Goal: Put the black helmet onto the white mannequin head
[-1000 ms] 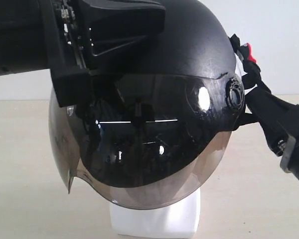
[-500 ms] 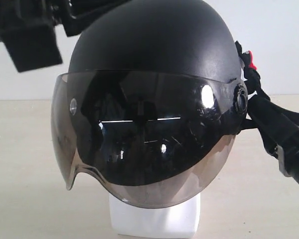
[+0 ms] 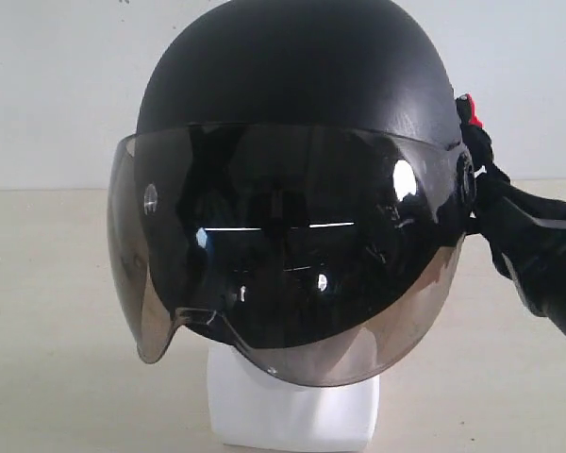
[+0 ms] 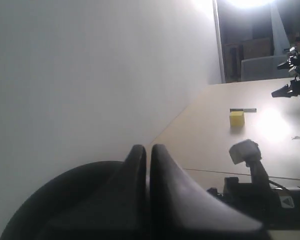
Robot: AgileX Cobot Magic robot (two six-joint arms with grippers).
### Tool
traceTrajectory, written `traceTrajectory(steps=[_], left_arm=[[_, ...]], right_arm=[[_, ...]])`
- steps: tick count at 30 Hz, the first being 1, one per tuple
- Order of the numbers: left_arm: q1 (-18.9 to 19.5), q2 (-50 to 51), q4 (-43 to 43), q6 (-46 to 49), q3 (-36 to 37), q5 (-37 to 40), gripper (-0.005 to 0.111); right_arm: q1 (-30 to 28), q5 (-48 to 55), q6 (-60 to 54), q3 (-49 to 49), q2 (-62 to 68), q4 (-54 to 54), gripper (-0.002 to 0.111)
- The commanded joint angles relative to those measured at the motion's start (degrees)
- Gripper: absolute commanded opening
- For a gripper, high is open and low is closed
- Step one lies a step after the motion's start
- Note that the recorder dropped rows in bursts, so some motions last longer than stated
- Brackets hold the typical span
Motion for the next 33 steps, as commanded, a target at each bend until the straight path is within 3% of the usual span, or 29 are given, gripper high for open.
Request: traceTrajectory(steps=[1, 5, 9, 14, 19, 33], left_arm=[[-0.2, -4.1, 9.8, -9.7, -0.2, 0.7, 0.004], [-0.2, -7.8, 10.9, -12.4, 1.8, 3.0, 0.004], [-0.2, -11.0, 10.9, -13.9, 4.7, 3.8, 0.004], [-0.2, -13.4, 10.9, -13.8, 7.3, 4.6, 0.004], [-0.2, -13.4, 10.9, -14.7, 8.2, 4.9, 0.004], [-0.2, -13.4, 10.9, -14.9, 8.2, 5.7, 0.004]], right_arm=[[-0.6, 0.7, -5.6, -1.6, -0.5, 9.0, 0.000], [-0.8, 2.4, -7.9, -1.6, -0.5, 10.0, 0.000], [-5.0, 6.4, -8.1, -1.6, -0.5, 9.7, 0.000], [-10.8, 10.3, -0.4, -2.0, -0.5, -1.8, 0.000], [-13.8, 13.2, 0.2, -4.0, -0.5, -5.8, 0.000], [-15.4, 18.9, 0.5, -6.1, -0.5, -10.4, 0.000]])
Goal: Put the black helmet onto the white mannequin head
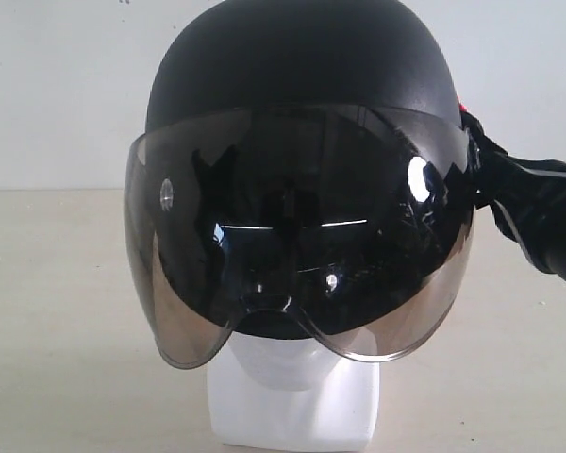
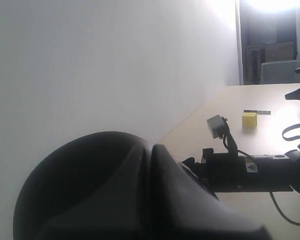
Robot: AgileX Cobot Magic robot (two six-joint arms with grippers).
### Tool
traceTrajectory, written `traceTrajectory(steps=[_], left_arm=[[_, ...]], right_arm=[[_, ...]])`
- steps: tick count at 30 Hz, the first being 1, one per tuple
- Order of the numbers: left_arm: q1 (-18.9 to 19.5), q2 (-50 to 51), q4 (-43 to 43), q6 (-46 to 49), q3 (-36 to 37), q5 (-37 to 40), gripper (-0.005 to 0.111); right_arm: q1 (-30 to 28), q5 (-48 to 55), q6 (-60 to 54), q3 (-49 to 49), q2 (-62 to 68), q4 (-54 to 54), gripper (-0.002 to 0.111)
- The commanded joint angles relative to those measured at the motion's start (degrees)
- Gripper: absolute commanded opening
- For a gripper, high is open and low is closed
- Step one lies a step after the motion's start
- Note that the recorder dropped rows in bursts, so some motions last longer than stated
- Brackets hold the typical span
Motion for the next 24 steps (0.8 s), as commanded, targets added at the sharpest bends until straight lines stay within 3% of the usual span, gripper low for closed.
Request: traceTrajectory(steps=[1, 10, 16, 19, 24], left_arm=[[-0.2, 0.0, 0.2, -0.9, 0.3, 1.5, 0.004], [-0.2, 2.8, 0.2, -0.9, 0.3, 1.5, 0.004], [-0.2, 3.0, 0.2, -0.9, 0.3, 2.7, 0.004], [-0.2, 3.0, 0.2, -0.9, 0.3, 2.7, 0.004], [-0.2, 3.0, 0.2, -0.9, 0.3, 2.7, 0.004]], right_arm=[[-1.5, 2.3, -0.8, 0.2, 0.4, 0.7, 0.000], [-1.5, 2.4, 6.5, 0.2, 0.1, -2.2, 0.000], [-1.5, 1.6, 14.8, 0.2, 0.1, -11.2, 0.002], [-1.5, 0.8, 15.8, 0.2, 0.1, -13.0, 0.017], [-1.5, 0.7, 16.2, 0.2, 0.1, -13.0, 0.060]])
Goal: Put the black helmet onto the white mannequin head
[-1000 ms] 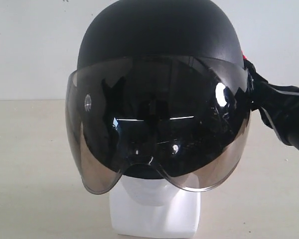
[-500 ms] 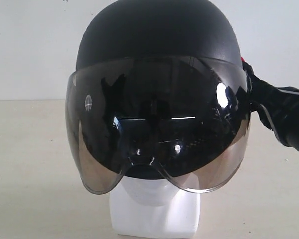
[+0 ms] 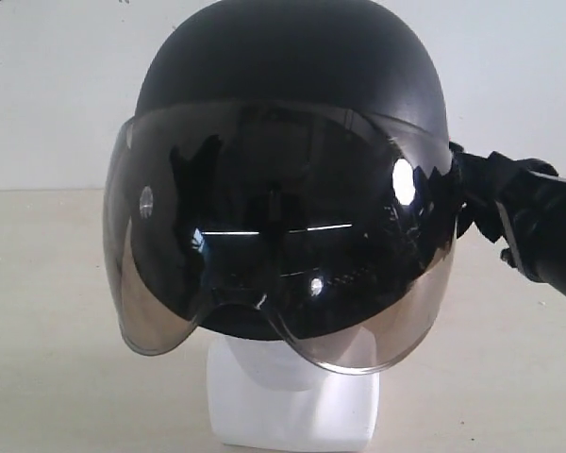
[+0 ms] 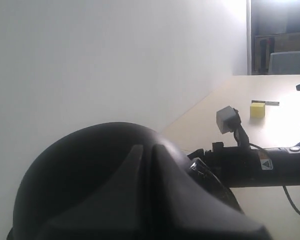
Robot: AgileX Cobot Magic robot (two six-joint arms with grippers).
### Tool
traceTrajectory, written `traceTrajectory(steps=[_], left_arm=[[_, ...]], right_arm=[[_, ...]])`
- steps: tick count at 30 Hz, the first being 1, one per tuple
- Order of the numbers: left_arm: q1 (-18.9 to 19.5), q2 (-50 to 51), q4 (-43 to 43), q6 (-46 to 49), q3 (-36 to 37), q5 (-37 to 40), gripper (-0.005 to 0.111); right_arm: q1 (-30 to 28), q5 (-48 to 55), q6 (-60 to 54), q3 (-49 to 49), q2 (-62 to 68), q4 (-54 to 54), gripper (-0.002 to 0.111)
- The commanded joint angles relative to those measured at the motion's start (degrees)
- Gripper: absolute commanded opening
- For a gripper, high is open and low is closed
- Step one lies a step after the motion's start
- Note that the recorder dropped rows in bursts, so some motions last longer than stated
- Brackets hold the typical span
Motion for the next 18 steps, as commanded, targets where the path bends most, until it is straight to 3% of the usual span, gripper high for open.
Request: traceTrajectory(steps=[1, 11, 18], left_arm=[[-0.2, 0.1, 0.1, -0.8, 0.3, 0.9, 0.004], [-0.2, 0.1, 0.1, -0.5, 0.3, 0.9, 0.004], [-0.2, 0.1, 0.1, -0.5, 0.3, 0.4, 0.004]], right_arm=[[-0.3, -1.4, 1.2, 0.3, 0.1, -1.5, 0.064], [-0.3, -1.1, 2.3, 0.3, -6.2, -0.3, 0.065], [-0.3, 8.8, -6.3, 0.3, -8.8, 9.1, 0.065]])
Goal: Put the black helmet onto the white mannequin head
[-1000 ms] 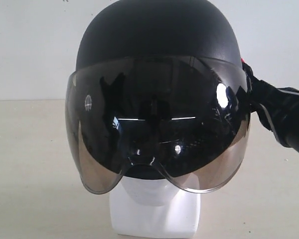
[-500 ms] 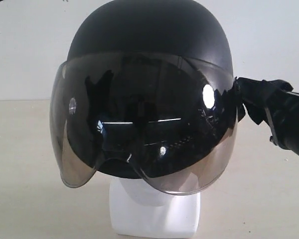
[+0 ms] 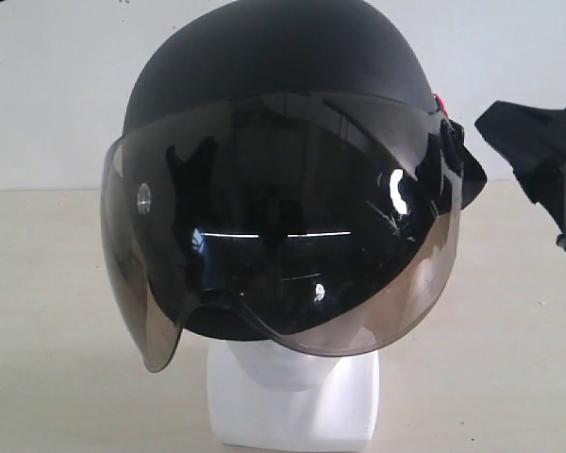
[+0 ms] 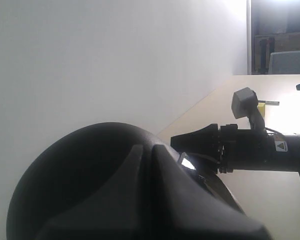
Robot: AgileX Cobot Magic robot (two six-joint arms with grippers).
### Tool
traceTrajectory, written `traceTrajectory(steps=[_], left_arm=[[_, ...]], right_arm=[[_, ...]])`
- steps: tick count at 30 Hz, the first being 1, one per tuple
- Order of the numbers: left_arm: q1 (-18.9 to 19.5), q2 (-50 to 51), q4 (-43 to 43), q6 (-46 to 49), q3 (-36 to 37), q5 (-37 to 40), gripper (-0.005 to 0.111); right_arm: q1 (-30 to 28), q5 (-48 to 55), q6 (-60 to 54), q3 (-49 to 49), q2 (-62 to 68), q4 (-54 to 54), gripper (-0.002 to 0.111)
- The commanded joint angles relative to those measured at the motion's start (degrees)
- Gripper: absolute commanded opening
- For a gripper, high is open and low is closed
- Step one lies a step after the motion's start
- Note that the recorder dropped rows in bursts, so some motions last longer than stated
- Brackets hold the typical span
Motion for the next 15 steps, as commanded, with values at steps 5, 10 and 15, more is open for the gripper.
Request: traceTrajectory(steps=[5, 10, 15], left_arm=[[-0.2, 0.1, 0.1, -0.5, 0.3, 0.3, 0.004], [-0.2, 0.1, 0.1, -0.5, 0.3, 0.3, 0.004], [-0.2, 0.1, 0.1, -0.5, 0.3, 0.5, 0.004]], right_arm=[[0.0, 3.4, -4.5, 0.1, -1.2, 3.5, 0.065], [0.0, 1.2, -4.6, 0.1, -3.6, 5.1, 0.065], [0.0, 4.8, -5.8, -1.2, -2.9, 4.9, 0.065]])
